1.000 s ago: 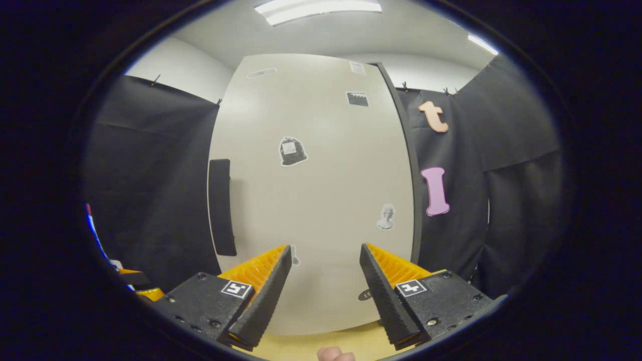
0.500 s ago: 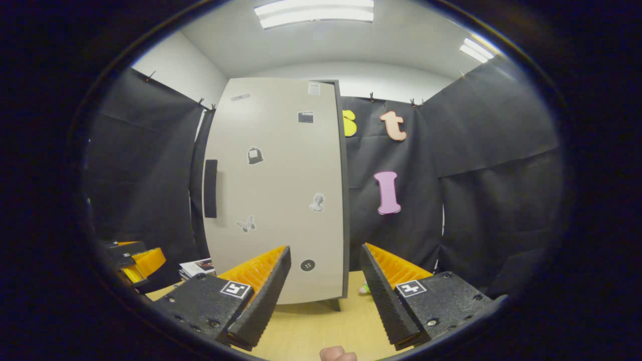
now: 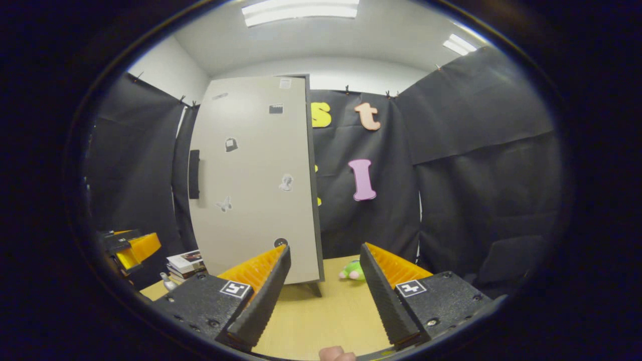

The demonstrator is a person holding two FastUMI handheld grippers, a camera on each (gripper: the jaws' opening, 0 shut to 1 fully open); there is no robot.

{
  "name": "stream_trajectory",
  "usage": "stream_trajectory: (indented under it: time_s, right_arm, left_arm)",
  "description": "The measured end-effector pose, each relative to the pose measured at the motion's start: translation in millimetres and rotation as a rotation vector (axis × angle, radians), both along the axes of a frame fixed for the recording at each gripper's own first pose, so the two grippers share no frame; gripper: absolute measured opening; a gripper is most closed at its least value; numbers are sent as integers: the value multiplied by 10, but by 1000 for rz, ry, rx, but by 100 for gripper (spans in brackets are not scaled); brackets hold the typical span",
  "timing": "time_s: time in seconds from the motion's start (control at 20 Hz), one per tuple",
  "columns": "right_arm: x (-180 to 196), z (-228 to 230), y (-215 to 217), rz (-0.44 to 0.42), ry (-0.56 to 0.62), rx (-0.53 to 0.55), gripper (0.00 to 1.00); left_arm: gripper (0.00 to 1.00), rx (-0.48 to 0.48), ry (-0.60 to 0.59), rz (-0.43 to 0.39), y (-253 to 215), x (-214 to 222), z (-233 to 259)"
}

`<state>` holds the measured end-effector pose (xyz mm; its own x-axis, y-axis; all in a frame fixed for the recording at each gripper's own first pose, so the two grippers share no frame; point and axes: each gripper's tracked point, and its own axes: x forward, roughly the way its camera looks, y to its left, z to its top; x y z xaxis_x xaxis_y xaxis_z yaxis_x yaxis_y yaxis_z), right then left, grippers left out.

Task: Open the cabinet door with the right hand, grasp the bottle in the cabinet with the left hand and place it on the coaster, then close the cabinet door with the right hand.

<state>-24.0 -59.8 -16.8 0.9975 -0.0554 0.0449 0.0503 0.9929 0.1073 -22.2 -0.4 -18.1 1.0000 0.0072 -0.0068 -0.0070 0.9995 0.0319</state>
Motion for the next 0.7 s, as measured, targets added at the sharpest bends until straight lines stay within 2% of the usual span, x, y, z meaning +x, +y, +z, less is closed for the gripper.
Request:
stream_trajectory:
  time_s: [0.7]
  right_arm:
    - [-39,65,-4,42,-21,-4,91]
  left_arm:
    - [95,-9,2,21,-21,-35,0]
